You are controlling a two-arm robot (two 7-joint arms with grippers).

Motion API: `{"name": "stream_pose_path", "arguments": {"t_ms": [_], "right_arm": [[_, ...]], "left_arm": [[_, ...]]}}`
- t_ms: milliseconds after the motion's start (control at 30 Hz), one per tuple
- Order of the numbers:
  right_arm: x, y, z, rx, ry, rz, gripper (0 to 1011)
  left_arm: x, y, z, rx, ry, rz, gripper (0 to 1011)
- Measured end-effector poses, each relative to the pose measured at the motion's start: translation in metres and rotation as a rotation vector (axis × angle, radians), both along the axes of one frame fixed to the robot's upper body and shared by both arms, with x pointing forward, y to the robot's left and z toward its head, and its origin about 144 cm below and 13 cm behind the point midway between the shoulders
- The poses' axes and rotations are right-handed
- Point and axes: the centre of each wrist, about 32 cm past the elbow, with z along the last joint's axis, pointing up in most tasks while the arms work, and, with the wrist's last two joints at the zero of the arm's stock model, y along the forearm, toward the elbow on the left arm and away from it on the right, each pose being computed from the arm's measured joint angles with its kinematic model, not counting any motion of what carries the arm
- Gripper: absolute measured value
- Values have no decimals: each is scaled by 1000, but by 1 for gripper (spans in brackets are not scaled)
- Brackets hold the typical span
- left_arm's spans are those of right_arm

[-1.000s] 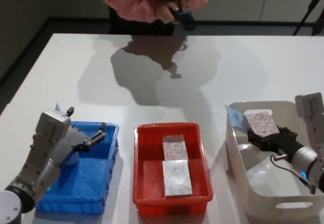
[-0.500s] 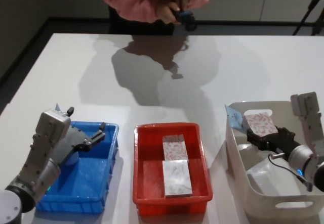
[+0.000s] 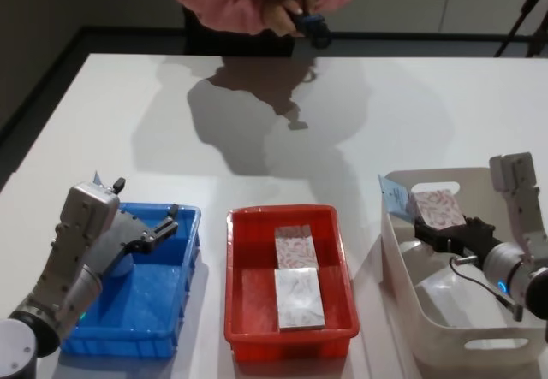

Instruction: Bimanual collaborative sorting of washing and personal care products

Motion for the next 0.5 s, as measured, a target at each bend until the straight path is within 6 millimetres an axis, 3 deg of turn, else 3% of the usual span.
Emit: {"name": "stream_pose_path", "arguments": {"t_ms": [500], "right_arm": [[-3, 1, -2, 9, 15, -3, 788]], "left_arm": [[0, 0, 0, 0, 0, 0, 1002]]}}
